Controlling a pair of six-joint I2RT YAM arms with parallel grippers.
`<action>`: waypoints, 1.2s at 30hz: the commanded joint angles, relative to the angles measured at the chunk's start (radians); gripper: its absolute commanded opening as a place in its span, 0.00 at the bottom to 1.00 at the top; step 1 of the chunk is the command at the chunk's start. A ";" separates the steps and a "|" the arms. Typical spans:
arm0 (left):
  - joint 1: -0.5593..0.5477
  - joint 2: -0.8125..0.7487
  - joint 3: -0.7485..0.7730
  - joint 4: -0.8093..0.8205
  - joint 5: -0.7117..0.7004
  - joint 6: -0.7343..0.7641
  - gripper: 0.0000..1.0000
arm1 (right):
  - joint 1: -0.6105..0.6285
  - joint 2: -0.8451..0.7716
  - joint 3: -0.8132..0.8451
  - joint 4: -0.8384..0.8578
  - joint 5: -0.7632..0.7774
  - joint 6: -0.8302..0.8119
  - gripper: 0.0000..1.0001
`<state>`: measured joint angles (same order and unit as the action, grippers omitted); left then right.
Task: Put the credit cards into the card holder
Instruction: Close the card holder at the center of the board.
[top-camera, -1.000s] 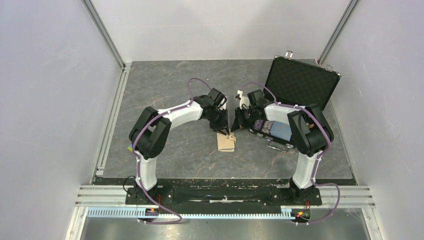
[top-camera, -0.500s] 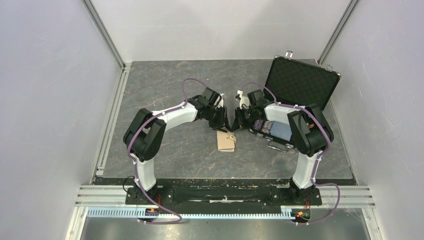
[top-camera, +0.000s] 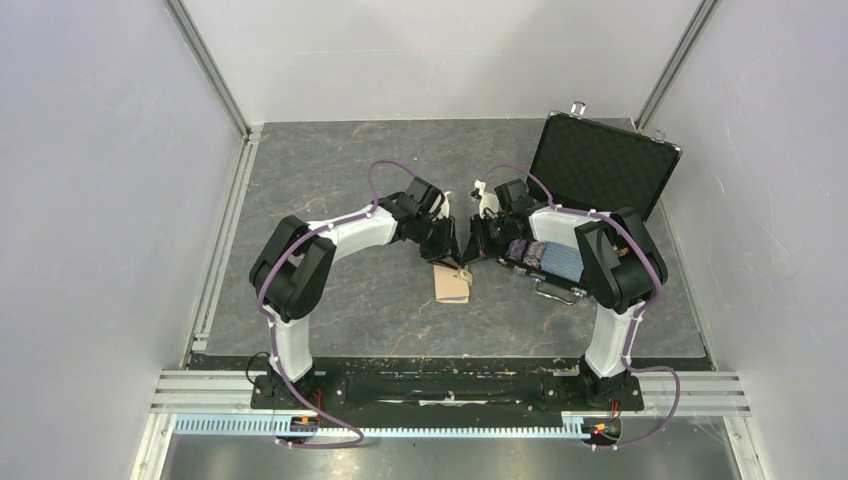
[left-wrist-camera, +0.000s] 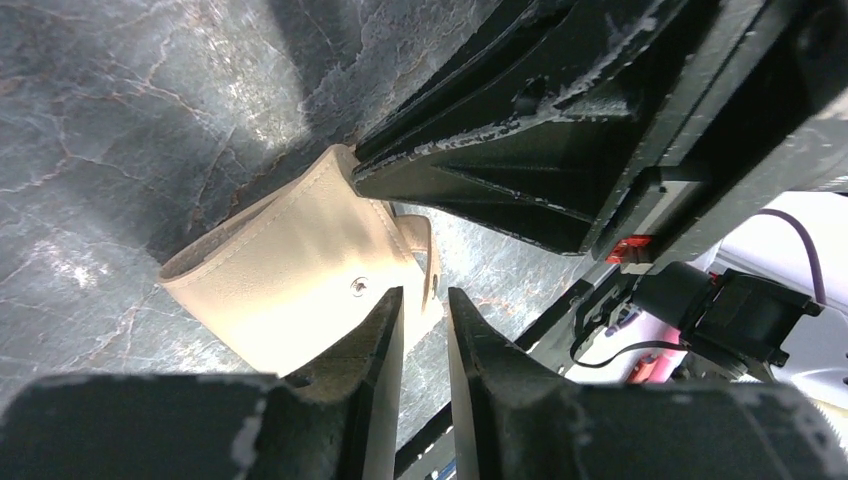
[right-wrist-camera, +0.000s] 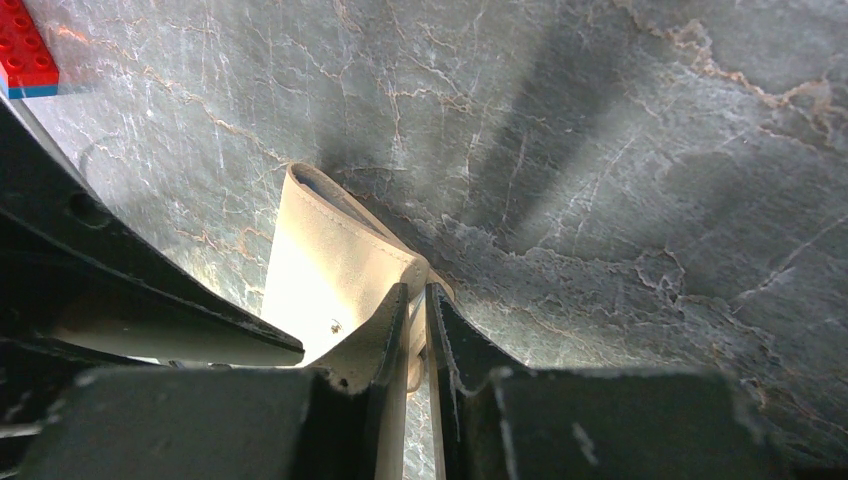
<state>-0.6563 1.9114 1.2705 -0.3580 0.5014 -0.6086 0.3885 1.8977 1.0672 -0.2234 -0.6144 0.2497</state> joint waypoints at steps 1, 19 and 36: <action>-0.013 0.027 0.040 -0.014 0.038 0.002 0.28 | -0.007 0.001 0.003 -0.022 0.022 -0.031 0.12; -0.026 0.015 0.088 -0.112 -0.084 0.056 0.02 | -0.007 -0.005 0.001 -0.023 0.022 -0.033 0.12; -0.025 0.059 0.123 -0.164 -0.133 0.082 0.02 | -0.008 -0.005 0.003 -0.027 0.021 -0.035 0.12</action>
<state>-0.6765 1.9568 1.3533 -0.5095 0.4023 -0.5762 0.3878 1.8977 1.0672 -0.2241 -0.6147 0.2485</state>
